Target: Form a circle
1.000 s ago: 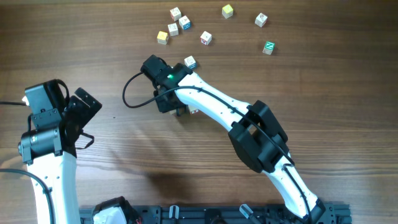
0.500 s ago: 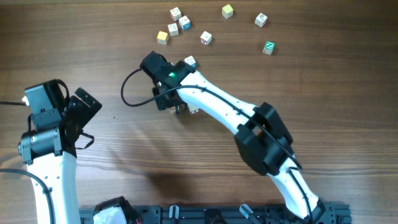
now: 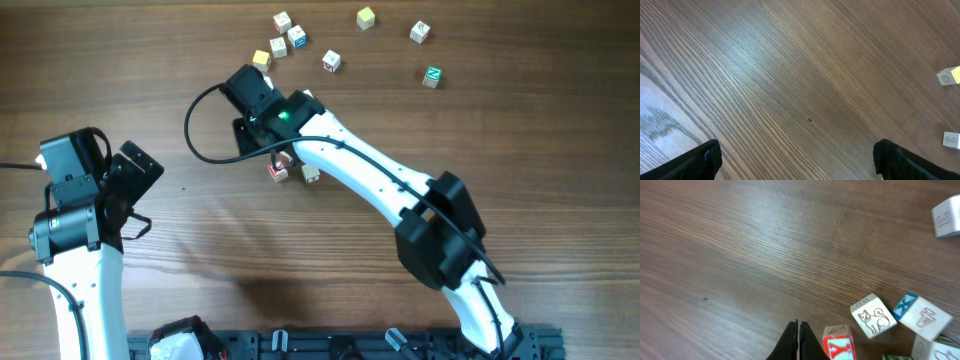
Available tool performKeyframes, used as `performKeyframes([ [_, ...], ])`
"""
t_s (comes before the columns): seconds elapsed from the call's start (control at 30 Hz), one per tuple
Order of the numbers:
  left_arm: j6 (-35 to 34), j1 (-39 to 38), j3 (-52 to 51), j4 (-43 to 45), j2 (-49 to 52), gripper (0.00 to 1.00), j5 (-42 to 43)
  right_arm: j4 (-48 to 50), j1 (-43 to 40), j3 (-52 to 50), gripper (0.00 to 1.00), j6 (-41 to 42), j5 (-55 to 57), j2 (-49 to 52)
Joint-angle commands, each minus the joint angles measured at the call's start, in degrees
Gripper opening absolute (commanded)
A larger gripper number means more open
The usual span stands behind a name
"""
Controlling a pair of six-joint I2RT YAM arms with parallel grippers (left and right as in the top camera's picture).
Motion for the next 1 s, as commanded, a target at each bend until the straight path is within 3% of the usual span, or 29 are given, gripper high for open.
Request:
performKeyframes([
  [0.0, -0.5, 0.3, 0.0, 0.1, 0.0, 1.00, 0.5, 0.6, -0.1, 0.0, 0.04, 0.6, -0.1, 5.6],
  [0.97, -0.5, 0.3, 0.0, 0.1, 0.0, 1.00, 0.5, -6.7, -0.1, 0.1, 0.05, 1.6, 0.0, 7.8],
])
